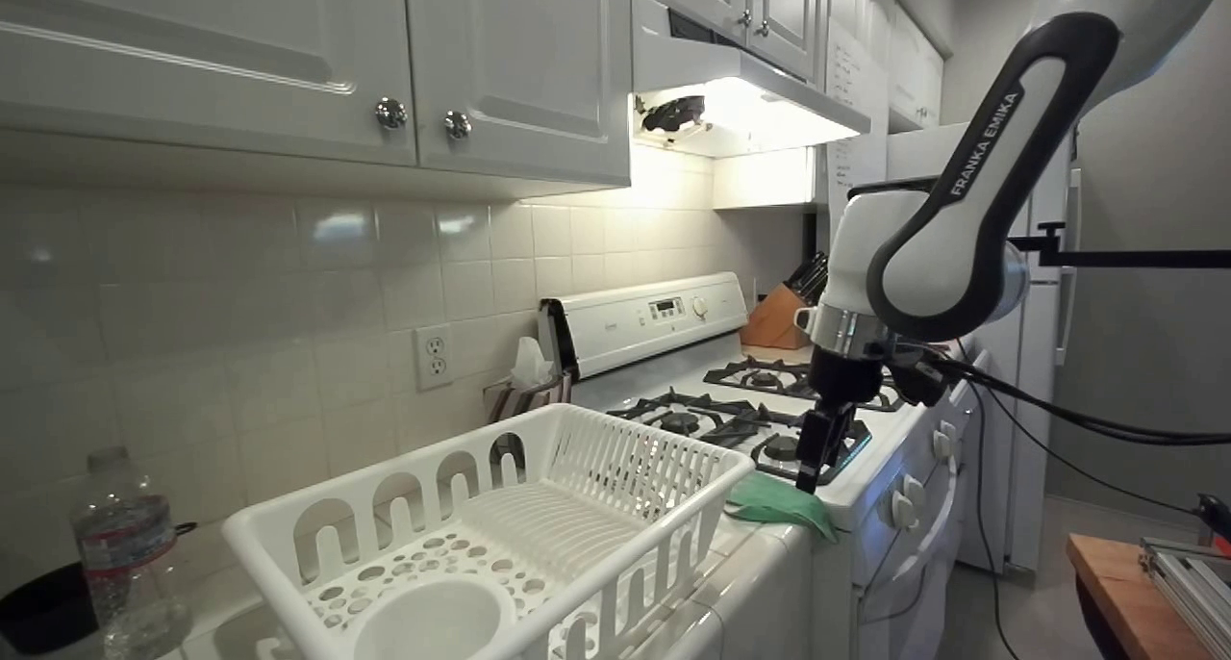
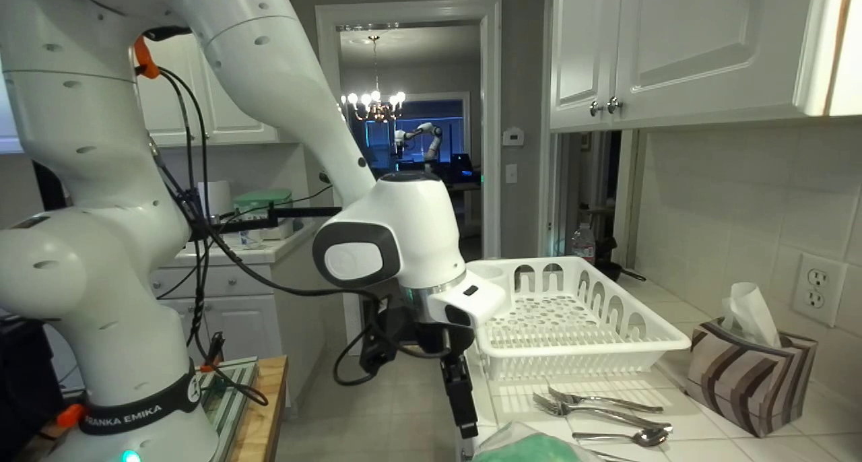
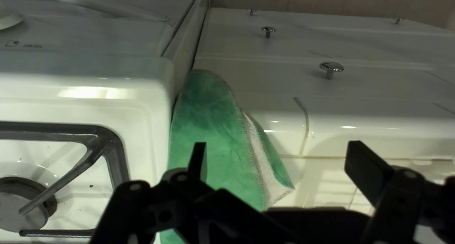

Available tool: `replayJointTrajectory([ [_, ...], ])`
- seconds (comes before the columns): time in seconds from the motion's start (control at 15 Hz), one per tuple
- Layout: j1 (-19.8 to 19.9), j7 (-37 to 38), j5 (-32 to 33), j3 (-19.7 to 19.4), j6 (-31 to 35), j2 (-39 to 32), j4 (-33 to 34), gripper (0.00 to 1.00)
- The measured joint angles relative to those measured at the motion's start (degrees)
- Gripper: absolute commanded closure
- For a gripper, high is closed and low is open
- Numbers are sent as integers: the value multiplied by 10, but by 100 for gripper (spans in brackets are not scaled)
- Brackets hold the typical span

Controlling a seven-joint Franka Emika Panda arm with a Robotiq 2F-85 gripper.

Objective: Put the green towel on the right side of the dish rack

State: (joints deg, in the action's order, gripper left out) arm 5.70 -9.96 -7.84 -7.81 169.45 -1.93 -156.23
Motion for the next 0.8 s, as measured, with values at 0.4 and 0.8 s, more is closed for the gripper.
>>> replayJointTrajectory([
  [0.4, 3, -80, -104, 24, 3, -52, 57, 0],
  [0.8, 9, -107, -103, 23, 3, -112, 97, 0],
])
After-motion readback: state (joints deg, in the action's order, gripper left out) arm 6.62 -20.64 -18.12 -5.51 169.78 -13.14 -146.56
